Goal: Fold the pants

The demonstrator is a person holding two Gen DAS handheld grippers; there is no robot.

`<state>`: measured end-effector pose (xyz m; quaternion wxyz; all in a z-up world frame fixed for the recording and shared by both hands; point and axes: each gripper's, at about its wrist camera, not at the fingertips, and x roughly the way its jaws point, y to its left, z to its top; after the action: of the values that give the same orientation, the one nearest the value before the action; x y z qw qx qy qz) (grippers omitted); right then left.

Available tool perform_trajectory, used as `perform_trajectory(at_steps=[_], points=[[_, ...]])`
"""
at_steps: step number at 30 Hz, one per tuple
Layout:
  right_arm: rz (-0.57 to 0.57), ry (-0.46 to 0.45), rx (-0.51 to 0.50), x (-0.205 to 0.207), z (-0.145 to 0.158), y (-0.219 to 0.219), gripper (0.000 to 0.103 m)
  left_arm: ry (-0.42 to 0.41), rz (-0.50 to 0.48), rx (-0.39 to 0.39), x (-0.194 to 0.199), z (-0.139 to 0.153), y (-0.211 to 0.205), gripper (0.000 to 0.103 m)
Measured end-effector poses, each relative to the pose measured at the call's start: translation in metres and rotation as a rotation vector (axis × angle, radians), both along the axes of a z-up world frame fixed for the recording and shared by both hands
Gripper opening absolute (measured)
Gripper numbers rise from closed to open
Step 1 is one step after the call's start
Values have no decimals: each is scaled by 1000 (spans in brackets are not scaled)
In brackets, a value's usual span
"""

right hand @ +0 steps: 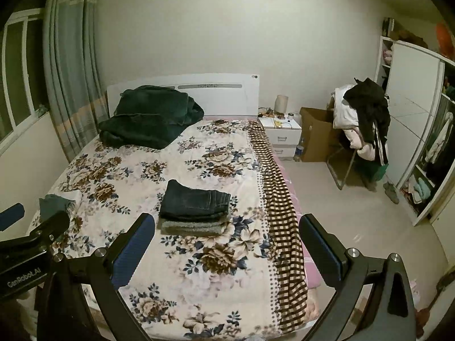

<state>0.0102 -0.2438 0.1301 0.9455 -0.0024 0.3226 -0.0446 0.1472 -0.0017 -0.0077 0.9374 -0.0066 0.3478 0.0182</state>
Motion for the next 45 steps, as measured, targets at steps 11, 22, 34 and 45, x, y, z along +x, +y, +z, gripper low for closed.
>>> perform_trajectory(at_steps=[11, 22, 34, 45], points=[[-1, 12, 1, -8, 0, 2, 103, -3, 10, 10, -10, 2, 5, 103], [11, 31, 13, -8, -3, -2, 103, 6, 5, 14, -12, 1, 4, 103], [20, 40, 11, 1, 1, 0, 103, 7, 8, 16, -11, 2, 4, 103], [24, 43, 15, 2, -2, -2, 103, 15, 0, 11, -10, 0, 5, 103]])
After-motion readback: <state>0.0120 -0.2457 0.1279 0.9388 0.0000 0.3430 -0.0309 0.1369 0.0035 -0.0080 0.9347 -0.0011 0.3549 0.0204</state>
